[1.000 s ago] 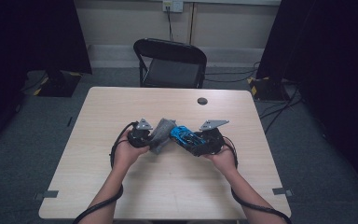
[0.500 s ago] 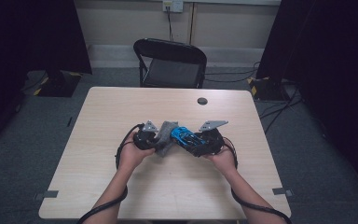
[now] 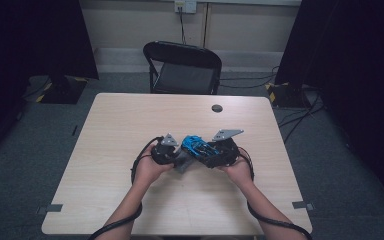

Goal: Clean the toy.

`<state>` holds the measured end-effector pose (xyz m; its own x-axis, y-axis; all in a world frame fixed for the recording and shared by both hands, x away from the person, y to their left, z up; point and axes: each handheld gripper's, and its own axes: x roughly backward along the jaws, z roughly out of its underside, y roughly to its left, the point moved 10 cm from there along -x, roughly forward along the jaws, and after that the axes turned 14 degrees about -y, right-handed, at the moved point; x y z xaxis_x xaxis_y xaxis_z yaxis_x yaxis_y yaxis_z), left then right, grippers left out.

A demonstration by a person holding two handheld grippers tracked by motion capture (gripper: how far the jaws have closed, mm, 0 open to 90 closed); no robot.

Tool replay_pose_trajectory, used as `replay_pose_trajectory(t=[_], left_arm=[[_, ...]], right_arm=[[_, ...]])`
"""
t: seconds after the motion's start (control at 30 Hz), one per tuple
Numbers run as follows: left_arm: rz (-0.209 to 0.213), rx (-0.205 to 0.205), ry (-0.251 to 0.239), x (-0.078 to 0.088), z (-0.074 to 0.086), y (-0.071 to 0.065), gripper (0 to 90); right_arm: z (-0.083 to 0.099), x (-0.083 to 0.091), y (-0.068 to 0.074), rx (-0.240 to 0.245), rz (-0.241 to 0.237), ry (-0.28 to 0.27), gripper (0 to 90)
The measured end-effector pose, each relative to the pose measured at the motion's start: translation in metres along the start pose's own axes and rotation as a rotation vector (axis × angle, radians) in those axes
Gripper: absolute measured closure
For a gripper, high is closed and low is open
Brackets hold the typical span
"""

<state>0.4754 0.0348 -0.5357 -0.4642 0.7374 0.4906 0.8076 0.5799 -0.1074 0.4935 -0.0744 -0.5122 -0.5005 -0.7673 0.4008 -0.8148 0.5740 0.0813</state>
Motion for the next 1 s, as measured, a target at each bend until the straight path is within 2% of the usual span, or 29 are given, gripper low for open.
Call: replay_pose_trajectory(t=[0.3, 0.6, 0.77, 0.9, 1.0], left_arm=[[0.076, -0.034, 0.002, -0.018, -0.002, -0.035, 73.8], [0.135, -0.042, -0.006, -0.034, -0.006, -0.058, 73.8], [0.163, -0.032, -0.01, -0.039, -0.006, -0.068, 73.8], [0.21, -0.012, -0.021, -0.043, -0.005, -0.082, 73.8], [0.23, -0.014, -0.018, -0.044, -0.004, -0.088, 73.8]], right_arm=[[0.002, 0.0, -0.003, -0.009, 0.007, -0.001, 28.0], [0.004, 0.005, -0.009, -0.023, 0.018, -0.009, 28.0], [0.005, 0.007, -0.012, -0.024, 0.027, -0.011, 28.0], [0.005, 0.008, -0.012, -0.032, 0.029, -0.015, 27.9], [0.005, 0.008, -0.013, -0.034, 0.032, -0.013, 28.0]])
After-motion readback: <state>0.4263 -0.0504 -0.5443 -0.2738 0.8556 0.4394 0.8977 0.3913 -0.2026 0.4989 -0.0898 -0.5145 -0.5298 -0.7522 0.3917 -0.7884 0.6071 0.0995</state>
